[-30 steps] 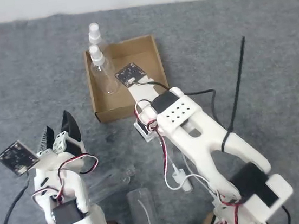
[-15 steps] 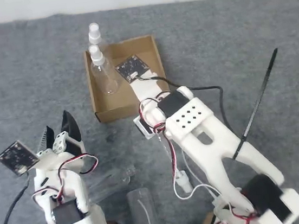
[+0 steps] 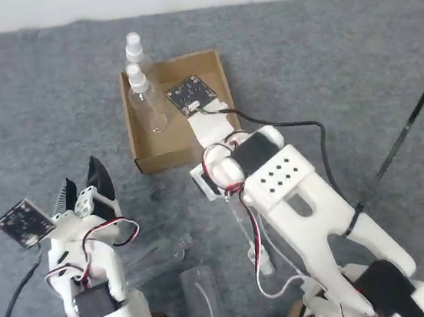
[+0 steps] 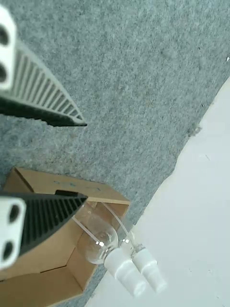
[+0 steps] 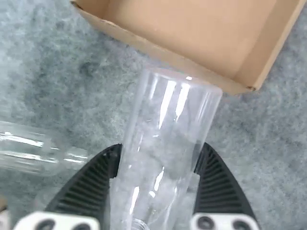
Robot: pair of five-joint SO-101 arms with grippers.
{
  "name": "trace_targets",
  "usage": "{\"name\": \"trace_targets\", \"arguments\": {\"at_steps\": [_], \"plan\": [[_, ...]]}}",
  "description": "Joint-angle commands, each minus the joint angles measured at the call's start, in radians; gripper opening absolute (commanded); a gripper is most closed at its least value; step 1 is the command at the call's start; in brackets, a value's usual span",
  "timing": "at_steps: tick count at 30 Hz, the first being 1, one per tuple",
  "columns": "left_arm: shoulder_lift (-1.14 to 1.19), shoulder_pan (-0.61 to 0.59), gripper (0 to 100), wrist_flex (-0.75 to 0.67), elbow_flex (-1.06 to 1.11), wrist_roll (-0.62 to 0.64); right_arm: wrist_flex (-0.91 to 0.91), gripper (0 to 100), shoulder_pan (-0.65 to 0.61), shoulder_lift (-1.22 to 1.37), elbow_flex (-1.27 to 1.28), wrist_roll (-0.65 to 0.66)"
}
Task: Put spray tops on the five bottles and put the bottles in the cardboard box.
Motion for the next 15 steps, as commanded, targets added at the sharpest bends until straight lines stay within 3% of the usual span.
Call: {"name": "trace_targets", "arguments": {"at_steps": [1, 10, 15], "plan": [[-0.017, -0.003, 21, -0.014, -0.008, -0.009, 0.008, 7.6, -0.007, -0.071, -0.043, -0.101], [-0.017, -0.003, 21, -0.014, -0.008, -0.009, 0.007, 7.6, -0.002, -0.076, -0.044, -0.367], [-0.017, -0.003, 21, -0.012, -0.008, -0.009, 0.007, 8.0, -0.002, -0.076, -0.048, -0.437]]}}
